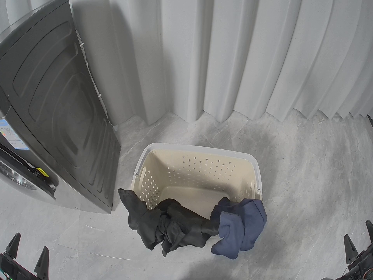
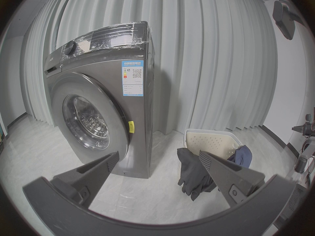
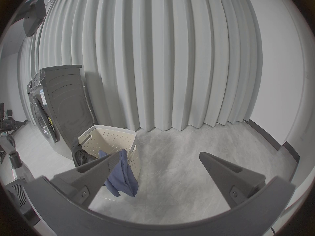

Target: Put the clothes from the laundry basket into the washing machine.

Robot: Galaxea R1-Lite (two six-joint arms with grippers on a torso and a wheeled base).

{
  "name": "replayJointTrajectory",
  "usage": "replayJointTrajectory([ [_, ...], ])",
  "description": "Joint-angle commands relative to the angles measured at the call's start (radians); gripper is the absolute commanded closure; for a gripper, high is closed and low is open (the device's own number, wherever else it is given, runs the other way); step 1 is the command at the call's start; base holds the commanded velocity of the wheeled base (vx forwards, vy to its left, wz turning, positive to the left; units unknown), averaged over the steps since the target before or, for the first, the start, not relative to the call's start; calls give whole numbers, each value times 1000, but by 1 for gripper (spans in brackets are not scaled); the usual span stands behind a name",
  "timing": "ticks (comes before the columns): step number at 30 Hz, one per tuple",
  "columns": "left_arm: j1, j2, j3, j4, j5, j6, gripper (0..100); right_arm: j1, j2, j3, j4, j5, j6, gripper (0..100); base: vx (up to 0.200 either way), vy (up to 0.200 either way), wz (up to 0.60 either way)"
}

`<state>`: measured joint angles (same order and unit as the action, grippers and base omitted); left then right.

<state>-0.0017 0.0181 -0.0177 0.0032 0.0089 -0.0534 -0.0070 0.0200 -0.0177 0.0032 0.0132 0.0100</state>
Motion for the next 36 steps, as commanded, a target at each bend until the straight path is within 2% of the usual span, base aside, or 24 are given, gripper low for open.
replayJointTrajectory([
  [1,2,-12,16,0,0,0,0,1,0,18,0,1,-1,0,0,0,0],
  [9,0,-12,16,0,2,0,0,1,0,18,0,1,-1,0,0,0,0],
  [15,0,-12,16,0,2,-2,0,1,0,18,0,1,1,0,0,-200,0],
  [24,0,-12,16,0,2,-2,0,-1,0,18,0,1,1,0,0,0,0],
  [33,0,-12,16,0,2,-2,0,1,0,18,0,1,1,0,200,0,0],
  [36,2,-12,16,0,2,-2,0,1,0,18,0,1,-1,0,0,0,0],
])
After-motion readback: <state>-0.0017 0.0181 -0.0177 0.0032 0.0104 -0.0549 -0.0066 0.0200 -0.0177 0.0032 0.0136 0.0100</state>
